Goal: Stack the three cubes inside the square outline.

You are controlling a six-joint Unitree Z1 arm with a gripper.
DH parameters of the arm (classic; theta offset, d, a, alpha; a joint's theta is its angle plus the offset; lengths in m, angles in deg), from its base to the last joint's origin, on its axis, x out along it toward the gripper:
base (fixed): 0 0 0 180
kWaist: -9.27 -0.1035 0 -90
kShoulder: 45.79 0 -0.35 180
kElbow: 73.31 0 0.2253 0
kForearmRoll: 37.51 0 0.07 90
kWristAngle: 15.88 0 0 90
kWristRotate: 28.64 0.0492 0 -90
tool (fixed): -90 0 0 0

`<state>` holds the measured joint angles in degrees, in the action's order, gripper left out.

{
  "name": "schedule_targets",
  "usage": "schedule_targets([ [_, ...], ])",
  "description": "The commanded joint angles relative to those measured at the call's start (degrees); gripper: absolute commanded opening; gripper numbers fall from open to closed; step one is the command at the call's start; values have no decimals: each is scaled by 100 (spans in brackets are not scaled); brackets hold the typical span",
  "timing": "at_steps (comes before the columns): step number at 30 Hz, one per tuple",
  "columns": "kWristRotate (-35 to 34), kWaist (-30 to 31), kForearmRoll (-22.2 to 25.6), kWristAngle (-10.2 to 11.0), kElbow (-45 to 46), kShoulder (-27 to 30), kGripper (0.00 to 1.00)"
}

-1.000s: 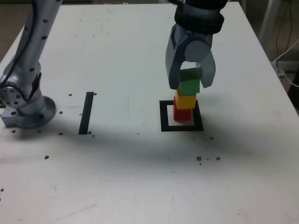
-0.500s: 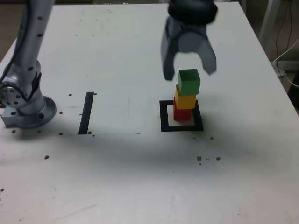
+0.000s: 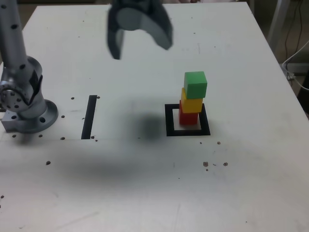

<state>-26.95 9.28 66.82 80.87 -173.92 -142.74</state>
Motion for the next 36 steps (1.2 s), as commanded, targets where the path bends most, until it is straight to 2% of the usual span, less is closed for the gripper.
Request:
schedule_targets([
  [1, 24, -9, 5, 53, 382, 164, 99],
  [6, 33, -9, -465, 7, 1422, 487, 100],
  [16, 33, -9, -1772, -226, 3229, 932, 100],
  [25, 37, -9, -2310, -411, 3733, 1064, 100],
  [36, 68, -9, -2602, -523, 4021, 1151, 100],
])
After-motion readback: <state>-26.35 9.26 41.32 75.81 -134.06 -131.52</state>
